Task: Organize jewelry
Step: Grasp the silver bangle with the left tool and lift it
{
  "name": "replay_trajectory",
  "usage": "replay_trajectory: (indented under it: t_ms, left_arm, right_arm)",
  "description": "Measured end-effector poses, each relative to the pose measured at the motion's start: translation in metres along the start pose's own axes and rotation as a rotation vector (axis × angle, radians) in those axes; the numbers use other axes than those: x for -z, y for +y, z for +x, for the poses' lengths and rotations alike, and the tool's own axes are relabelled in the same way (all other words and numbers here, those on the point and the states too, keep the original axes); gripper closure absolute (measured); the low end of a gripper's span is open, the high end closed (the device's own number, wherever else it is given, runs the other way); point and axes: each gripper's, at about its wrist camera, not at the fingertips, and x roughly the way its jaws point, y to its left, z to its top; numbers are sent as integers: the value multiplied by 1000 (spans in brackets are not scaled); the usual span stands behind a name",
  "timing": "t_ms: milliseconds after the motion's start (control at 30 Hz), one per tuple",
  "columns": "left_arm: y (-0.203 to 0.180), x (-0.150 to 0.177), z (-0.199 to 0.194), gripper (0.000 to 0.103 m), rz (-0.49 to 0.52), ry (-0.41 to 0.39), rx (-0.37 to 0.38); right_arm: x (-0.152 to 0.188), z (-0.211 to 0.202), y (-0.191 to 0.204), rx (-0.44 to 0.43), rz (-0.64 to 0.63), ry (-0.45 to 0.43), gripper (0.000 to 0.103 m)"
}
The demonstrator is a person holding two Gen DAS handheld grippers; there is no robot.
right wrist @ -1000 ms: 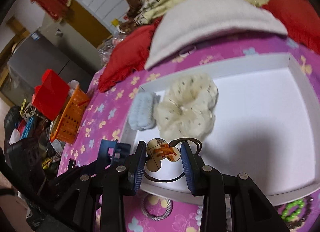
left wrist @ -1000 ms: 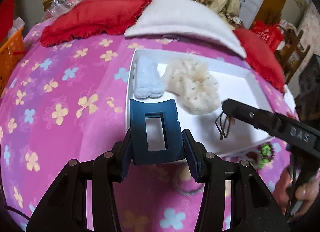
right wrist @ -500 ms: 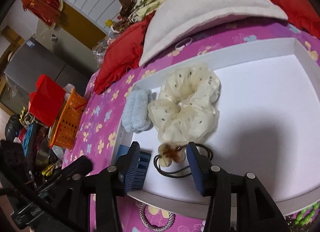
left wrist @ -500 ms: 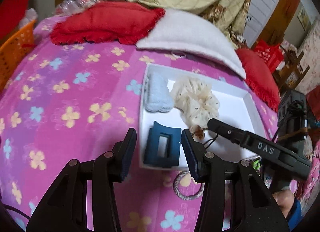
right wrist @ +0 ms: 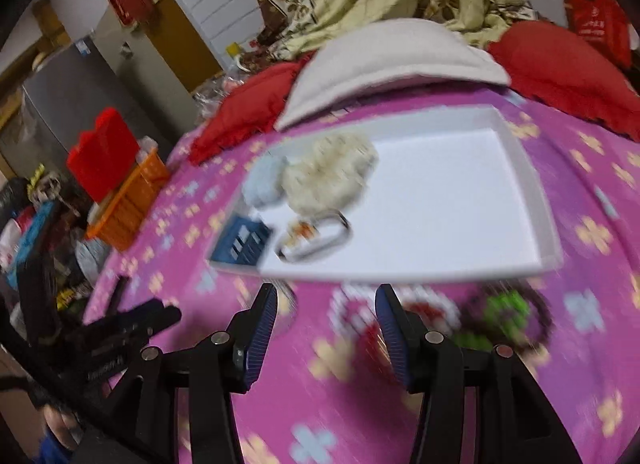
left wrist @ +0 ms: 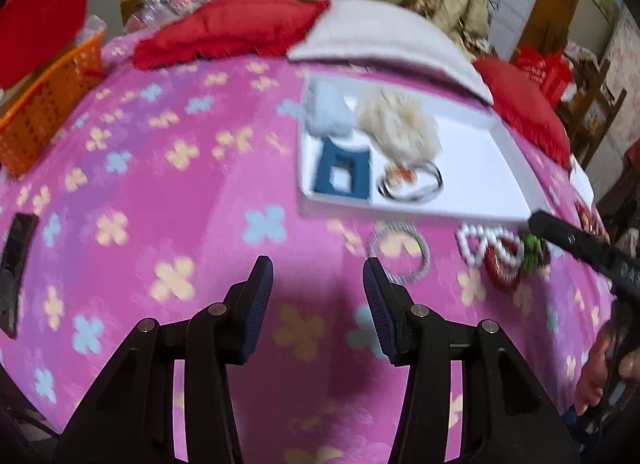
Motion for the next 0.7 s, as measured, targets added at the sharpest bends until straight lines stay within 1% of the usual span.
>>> replay_trajectory:
  t_ms: [100,233,367,400,433,467,500,533,600,700]
  left_arm:
    - [-15,6,11,57,22,11,6]
    - [-32,4,28,57,53,14,9]
    - [-36,-3,52,58,51,63,29]
    - [-37,-3,57,64,47,75,33]
    - [-37,-5,60,69,43,69,30]
    - [-38,-6,62,72,42,65,23]
    - [-39,-8,63,81,43,66,20]
    - [-39,-9,65,97,40,75,19]
    - [-37,-10,65,97,35,84,13]
    - [-25,-3,56,97,17,78,-39]
  right_arm:
    - [20,-4,-13,20,11,22,54]
    - [35,-9,-24,33,18,23,54]
    - [41,-11,-28,28,27,17,54]
    - [42,-11,-28,27,26,17,54]
    - [42,-9,-28,22,25,18,54]
    - [42,-9,-27,19,23,18,54]
    - [42,-7,-25,17,19,21,54]
    - [42,-5,-24,18,10,24,54]
    - [42,-1,-21,18,-2,31,54]
    - [42,3,-19,19,-14,38,54]
